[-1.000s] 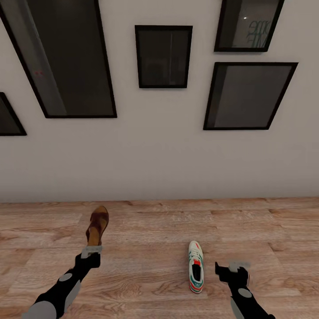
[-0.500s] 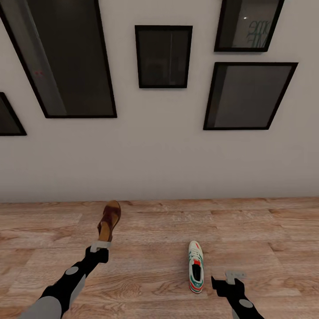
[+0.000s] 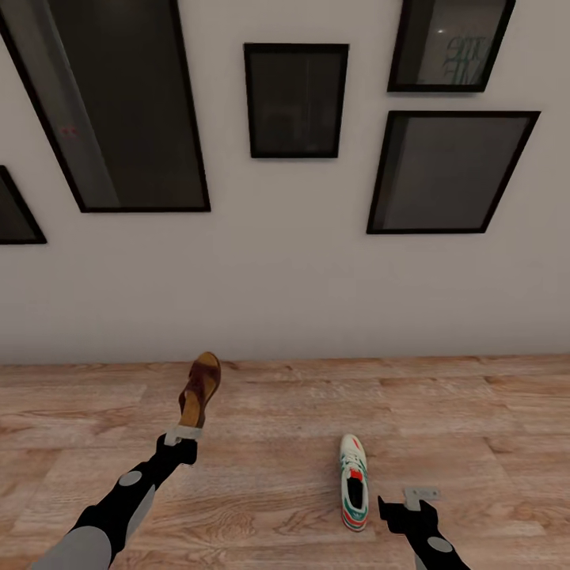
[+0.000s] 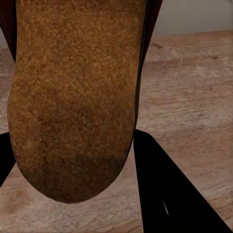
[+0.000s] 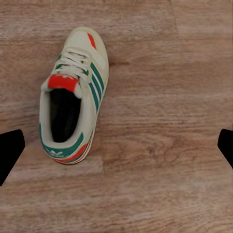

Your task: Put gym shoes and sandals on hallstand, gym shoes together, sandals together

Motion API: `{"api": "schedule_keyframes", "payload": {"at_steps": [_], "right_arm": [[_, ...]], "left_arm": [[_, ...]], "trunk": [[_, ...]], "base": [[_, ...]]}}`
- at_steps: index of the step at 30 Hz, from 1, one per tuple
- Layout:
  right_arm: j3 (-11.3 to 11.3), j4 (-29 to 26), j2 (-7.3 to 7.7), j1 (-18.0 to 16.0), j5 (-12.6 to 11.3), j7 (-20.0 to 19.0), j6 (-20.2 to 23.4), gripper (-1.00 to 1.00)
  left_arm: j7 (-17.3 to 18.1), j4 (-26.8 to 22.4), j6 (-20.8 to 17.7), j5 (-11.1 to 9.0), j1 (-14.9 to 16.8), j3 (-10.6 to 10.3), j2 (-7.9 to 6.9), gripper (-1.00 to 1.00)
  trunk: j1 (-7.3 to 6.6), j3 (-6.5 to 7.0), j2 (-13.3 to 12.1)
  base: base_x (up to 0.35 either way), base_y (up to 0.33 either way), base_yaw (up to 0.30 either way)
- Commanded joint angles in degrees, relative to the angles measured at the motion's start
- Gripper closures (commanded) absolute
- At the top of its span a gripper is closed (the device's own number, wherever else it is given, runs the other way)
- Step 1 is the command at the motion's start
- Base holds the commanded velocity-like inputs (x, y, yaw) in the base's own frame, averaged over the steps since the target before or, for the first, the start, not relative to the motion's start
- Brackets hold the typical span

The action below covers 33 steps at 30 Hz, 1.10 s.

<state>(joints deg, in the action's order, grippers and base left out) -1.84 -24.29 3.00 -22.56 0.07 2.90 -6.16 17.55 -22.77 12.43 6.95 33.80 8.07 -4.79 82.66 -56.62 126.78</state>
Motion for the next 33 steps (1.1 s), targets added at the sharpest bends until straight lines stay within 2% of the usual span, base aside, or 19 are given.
{"api": "schedule_keyframes", "payload": {"at_steps": [1,10,19,23,24,26,33], "right_arm": [[-0.15,0.1,0.0,-0.03,-0.01,0.06,-0.21,-1.0],[-0.26,0.2,0.09,-0.03,-0.07,0.12,-0.33,-1.0],[-0.27,0.21,0.0,-0.03,-0.1,0.33,-0.26,-1.0],[-0.34,0.21,-0.04,-0.03,-0.22,0.35,-0.26,-1.0],[-0.38,0.21,-0.08,-0.03,-0.24,0.35,-0.23,-1.0],[-0.41,0.21,-0.09,-0.03,-0.24,0.35,-0.21,-1.0],[-0.44,0.08,-0.18,-0.03,-0.31,0.35,-0.15,-1.0]], "left_arm": [[0.42,0.03,0.31,0.79,0.04,0.49,0.08,1.0],[0.38,0.07,0.67,0.78,0.0,0.51,0.06,1.0],[0.38,0.02,0.86,0.79,-0.01,0.45,0.18,1.0],[0.38,0.01,0.92,0.85,-0.04,0.51,0.67,1.0],[0.33,-0.4,0.85,0.95,-0.04,0.21,1.83,1.0],[0.3,-0.91,0.76,1.1,-0.04,-0.28,2.47,1.0],[0.0,-7.03,-0.48,2.17,-0.03,-6.11,4.92,1.0]], "trunk": [[0.01,-0.05,0.02],[0.01,-0.05,0.02],[0.01,-0.05,0.02],[0.01,-0.05,0.02],[0.01,-0.05,0.02],[0.01,-0.05,0.02],[0.01,-0.05,0.02]], "base": [[0.197,0.2,0.0],[0.156,0.209,0.0],[0.018,0.045,0.0],[0.0,0.179,0.0],[0.0,0.032,0.0],[0.0,0.023,0.0],[0.0,0.006,0.0]]}}
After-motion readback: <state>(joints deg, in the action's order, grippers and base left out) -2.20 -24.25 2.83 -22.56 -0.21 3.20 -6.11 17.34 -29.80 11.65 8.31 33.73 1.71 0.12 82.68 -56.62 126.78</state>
